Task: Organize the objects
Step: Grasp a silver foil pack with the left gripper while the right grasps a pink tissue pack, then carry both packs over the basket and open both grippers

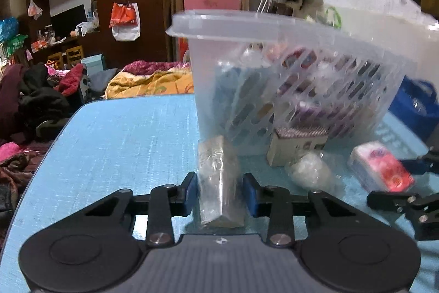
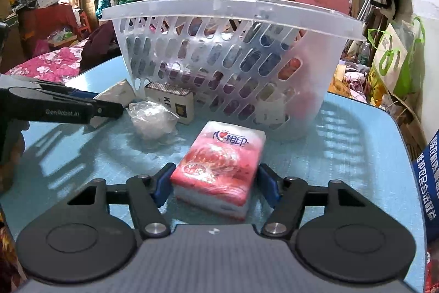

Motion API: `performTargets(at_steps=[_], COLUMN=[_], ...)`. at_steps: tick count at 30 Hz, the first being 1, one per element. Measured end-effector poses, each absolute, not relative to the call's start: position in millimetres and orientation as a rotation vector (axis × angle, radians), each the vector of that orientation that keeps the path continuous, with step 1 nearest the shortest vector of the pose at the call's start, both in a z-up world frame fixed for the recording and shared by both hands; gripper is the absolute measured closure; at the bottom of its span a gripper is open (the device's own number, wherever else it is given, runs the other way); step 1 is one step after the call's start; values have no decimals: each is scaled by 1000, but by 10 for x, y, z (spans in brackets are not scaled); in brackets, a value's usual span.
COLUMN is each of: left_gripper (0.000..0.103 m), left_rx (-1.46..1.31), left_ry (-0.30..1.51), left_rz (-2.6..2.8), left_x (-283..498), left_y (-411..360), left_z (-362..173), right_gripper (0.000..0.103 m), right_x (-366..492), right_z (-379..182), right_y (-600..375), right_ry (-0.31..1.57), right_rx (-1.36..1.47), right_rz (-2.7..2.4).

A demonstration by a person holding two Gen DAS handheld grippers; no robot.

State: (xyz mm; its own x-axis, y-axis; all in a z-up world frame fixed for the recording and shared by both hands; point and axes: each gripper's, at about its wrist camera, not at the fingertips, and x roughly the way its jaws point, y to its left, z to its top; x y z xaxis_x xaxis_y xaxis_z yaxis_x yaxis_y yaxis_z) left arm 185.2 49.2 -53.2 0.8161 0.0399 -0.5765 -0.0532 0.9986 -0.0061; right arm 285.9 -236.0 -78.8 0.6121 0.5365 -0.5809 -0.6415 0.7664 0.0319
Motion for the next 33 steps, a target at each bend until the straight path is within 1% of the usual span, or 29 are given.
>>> performTargets(at_steps=[4,10,17,20,23,25,27,30,33], left_gripper=[63,63,63,63,63,63,63,63,62], left_rx=[-61,-81,-97,-97,-62,-56,-49,-66,-99], left_ry=[522,491,386,327,264,253,245,276,340], left_rz=[31,25,-24,-60,-60,-85,-104,-90,-46], left_x=[1662,1510,1311,1180,1123,1222,1436,1848,2276], left_y=[544,560,489,474,391,346,279,201,201], left_z=[-480,-475,-389,-225,78,315,567,816,847], right_gripper=[38,39,39,39,39,39,39,39,38], right_x=[2761,2579,2407,2318,2241,2244,2394,2780,3168], right_z=[-761,-712,-657,-555,-273,20,303,643,762], right_y=[-2418,-2411,-2487,-2544,-2636,-2628,-2580,-2414,-2192], right_ry=[546,437,301,276,242,176,150,175,224], right_rx=[-176,-204,-187,-150,-81,-104,-113,-137,-172], right_rz=[670,647,672,684,735,700,679,689,672])
